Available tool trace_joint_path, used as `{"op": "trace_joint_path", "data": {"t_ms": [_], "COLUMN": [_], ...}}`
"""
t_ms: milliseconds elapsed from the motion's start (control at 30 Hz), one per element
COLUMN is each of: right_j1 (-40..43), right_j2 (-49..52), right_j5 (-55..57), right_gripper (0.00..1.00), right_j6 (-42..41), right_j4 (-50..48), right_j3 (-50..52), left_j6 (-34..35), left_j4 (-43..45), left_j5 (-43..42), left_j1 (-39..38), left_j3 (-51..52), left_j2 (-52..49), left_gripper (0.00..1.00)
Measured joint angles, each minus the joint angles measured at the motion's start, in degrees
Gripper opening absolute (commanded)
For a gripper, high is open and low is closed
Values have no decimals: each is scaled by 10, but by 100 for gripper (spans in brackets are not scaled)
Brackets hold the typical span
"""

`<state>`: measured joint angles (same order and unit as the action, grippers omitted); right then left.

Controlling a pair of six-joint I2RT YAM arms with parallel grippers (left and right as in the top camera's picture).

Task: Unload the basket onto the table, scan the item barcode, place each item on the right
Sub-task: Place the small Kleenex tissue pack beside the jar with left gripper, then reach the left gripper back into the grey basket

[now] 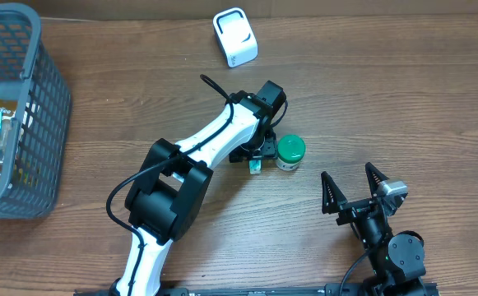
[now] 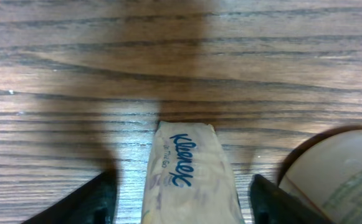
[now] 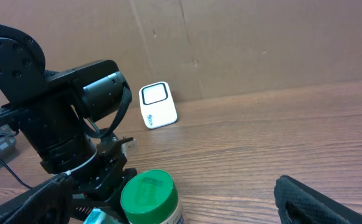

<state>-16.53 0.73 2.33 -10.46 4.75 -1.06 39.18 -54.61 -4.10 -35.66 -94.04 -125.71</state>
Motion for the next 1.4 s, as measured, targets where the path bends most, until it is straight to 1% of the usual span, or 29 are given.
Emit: {"op": "trace_joint_path", "data": {"t_ms": [67,100,167,233,333,400,500,567,633,667,733,867,967,1033,1100,1233,1300,1400], "right_j1": [0,0,0,0,0,0,0,0,0,0,0,0,0,0,0,0,0,0], "right_j2": [0,0,0,0,0,0,0,0,0,0,0,0,0,0,0,0,0,0], "right_j5": [0,0,0,0,0,0,0,0,0,0,0,0,0,0,0,0,0,0], "right_gripper": [100,100,100,100,100,100,100,100,100,100,100,100,100,100,100,100,100,100], "right_j6": [0,0,0,0,0,0,0,0,0,0,0,0,0,0,0,0,0,0], "right_j4": [0,0,0,0,0,0,0,0,0,0,0,0,0,0,0,0,0,0], "right_j3": [0,0,0,0,0,0,0,0,0,0,0,0,0,0,0,0,0,0], "left_j6": [-3,-4,-5,-8,-22,-40,-70,-95,-123,-144,-163,-202,-213,-219,-226,-240,-246,-250], "left_j4": [0,0,-3,-14,-31,-37,-46,-72,-124,-175,-202,-309,-395,-416,-418,-419,-419,-420], "left_j5": [0,0,0,0,0,0,0,12,41,72,100,155,170,175,169,139,131,122], "left_j1": [0,0,2,4,15,31,52,65,77,90,106,170,227,264,297,346,365,401], "left_j3": [0,0,-2,-10,-44,-89,-151,-196,-256,-324,-385,-586,-714,-770,-788,-787,-770,-712], "left_j2": [0,0,0,0,0,0,0,0,-2,-5,-5,-6,-5,0,11,21,29,61], "left_gripper": [87,89,90,94,98,100,100,100,100,99,100,100,100,99,100,99,100,100]}}
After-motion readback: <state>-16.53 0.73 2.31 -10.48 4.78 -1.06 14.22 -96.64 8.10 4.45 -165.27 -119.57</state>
